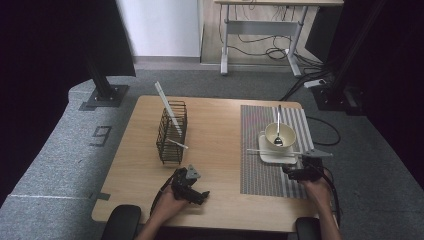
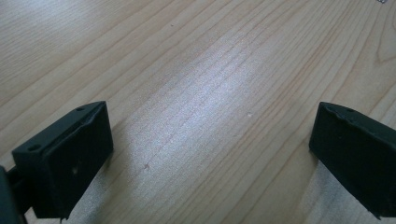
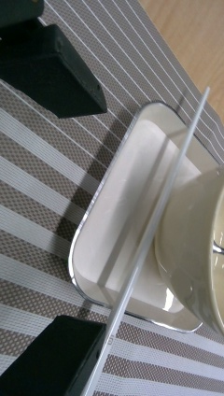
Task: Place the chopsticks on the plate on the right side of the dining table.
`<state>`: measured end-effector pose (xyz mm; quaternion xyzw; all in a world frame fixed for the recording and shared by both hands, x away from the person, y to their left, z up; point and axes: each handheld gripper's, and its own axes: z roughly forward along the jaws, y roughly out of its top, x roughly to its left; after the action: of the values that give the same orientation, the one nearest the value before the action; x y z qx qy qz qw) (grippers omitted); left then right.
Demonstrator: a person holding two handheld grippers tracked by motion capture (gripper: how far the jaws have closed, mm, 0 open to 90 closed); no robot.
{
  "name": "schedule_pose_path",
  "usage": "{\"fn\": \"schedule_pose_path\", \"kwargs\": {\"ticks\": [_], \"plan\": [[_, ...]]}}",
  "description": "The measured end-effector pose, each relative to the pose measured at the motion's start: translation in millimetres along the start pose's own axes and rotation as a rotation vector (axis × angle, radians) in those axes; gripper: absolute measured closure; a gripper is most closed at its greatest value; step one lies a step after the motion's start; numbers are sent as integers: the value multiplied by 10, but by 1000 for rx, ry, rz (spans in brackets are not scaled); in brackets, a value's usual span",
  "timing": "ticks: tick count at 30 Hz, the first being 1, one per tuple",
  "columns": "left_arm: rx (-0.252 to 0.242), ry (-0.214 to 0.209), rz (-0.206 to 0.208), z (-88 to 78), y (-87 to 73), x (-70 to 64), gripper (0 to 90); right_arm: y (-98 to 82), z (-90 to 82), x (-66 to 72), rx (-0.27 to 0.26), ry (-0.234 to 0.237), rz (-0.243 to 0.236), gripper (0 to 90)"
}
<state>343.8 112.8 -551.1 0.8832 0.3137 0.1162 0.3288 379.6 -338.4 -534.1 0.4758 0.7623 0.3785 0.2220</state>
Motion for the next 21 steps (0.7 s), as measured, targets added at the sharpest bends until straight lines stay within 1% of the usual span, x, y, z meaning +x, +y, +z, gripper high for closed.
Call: {"fn": "schedule_pose_path", "kwargs": {"ticks": [7,9,11,14,17,19,21], "plan": [[0,0,0,0,0,0,0,27,-146,151,8,11,-36,0],[0,0,0,0,0,0,0,39,-205,197,2,10,-42,0],[0,0,0,0,0,0,0,48,-268,240,-6,20,-40,0],[0,0,0,0,0,0,0,69,-357,307,-2,47,-36,0],[0,0,0,0,0,0,0,104,-436,377,31,74,-40,0],[0,0,3,0,0,2,0,123,-481,419,39,92,-46,0],[-2,0,1,1,0,1,0,151,-522,464,54,91,-53,0]]}}
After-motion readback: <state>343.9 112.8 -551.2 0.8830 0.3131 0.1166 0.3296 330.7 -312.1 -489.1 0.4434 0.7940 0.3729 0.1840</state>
